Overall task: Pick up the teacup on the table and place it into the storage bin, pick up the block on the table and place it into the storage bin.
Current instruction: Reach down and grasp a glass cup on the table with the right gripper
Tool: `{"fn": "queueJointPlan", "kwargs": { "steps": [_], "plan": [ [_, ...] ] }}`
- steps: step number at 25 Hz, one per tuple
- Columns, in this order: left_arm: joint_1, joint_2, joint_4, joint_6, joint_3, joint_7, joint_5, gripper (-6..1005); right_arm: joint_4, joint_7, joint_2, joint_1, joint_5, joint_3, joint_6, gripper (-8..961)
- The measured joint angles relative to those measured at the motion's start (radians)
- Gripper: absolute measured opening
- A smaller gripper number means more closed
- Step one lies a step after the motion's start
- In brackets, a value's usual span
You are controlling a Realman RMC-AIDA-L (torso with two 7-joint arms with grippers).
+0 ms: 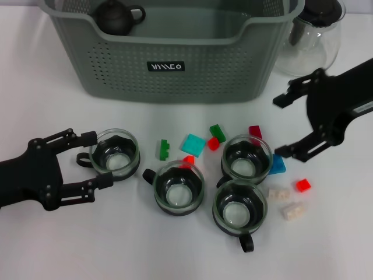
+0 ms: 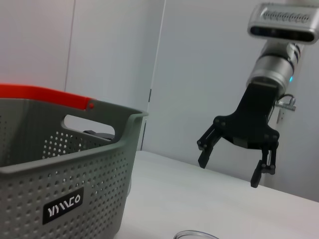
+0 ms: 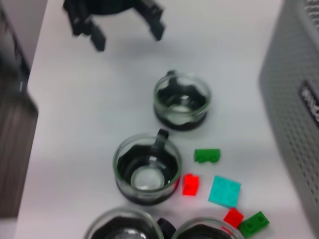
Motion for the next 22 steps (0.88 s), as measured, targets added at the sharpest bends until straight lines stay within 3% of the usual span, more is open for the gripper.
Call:
{"fn": "queueJointPlan", "kwargs": {
  "steps": [4,8,11,22],
  "plan": [
    [-0.001,-0.003,-0.012,-0.001,0.000,-0.001,0.000,865,-0.014,0.071,0.004,0.050,-0.102,-0.149,0.006,945],
    [-0.005,-0.003,-0.021,-0.002,0.000,-0.003,0.000,865,-0.009,0.115,0.005,0.056,-0.162,-0.285,0.047,944],
    [-0.006,-0.003,-0.026,-0.004,0.000,-0.001,0.000,864,-0.001,0.118,0.005,0.049,-0.164,-0.341,0.061,841],
    [-0.007,-0.005,-0.041,-0.030,0.008,-0.002,0.000,863,0.149,0.111,0.005,0.050,-0.164,-0.448,0.215,614]
  ]
}}
